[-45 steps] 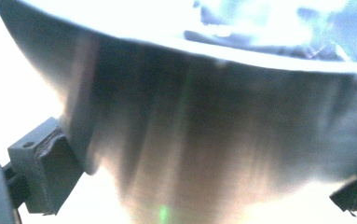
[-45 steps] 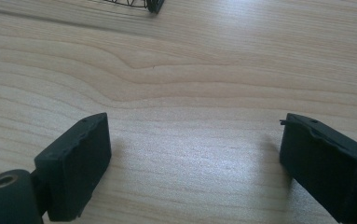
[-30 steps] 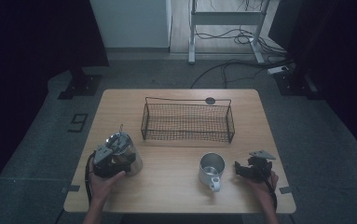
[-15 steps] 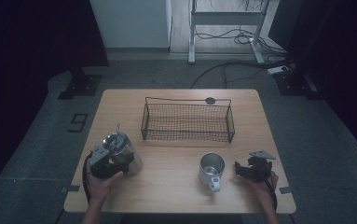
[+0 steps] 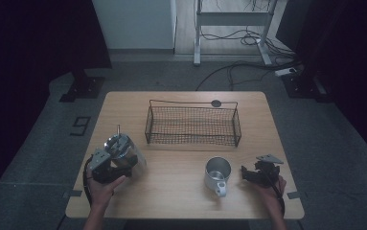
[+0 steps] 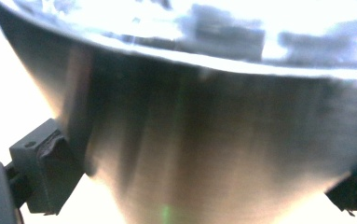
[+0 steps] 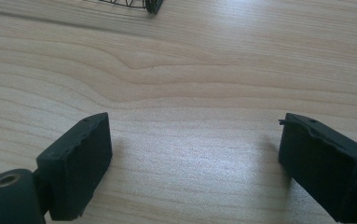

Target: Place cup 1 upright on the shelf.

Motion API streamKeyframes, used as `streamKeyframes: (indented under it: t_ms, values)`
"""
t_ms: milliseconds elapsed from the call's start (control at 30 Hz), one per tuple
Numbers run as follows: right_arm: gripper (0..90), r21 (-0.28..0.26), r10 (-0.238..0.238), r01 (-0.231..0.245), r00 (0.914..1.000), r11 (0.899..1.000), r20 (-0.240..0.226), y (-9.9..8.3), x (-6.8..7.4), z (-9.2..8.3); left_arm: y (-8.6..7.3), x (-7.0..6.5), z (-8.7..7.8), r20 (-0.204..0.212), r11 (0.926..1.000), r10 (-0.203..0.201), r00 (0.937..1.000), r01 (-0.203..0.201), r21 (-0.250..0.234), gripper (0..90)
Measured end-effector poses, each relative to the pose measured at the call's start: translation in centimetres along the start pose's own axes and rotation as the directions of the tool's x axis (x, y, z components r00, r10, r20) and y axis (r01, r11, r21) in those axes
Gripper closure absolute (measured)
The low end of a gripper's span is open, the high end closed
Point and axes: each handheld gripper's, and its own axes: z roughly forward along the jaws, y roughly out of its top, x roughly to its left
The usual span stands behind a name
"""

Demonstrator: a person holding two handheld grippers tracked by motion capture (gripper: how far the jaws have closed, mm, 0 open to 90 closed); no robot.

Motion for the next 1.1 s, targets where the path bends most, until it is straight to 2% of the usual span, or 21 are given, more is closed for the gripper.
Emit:
streamKeyframes:
  t_ms: [600, 733, 1100]
  values:
    - [9.6, -0.001, 0.004, -0.004, 1.0000, 1.000, 0.005, 0.0, 0.0, 0.0, 1.4, -0.2, 0.0, 0.018, 0.9998, -0.004, 0.9998, 0.004, -0.019, 4.0]
    - [9.6, -0.001, 0.004, -0.004, 1.0000, 1.000, 0.005, 0.0, 0.0, 0.0, 1.9, -0.3, 0.1, 0.018, 0.9997, 0.009, 0.9998, -0.009, -0.022, 4.0]
    - [10.1, -0.002, 0.006, -0.006, 0.9999, 1.000, 0.010, 0.0, 0.0, 0.0, 3.1, -0.3, 0.1, 0.025, 0.9993, 0.013, 0.9996, -0.013, -0.036, 4.0]
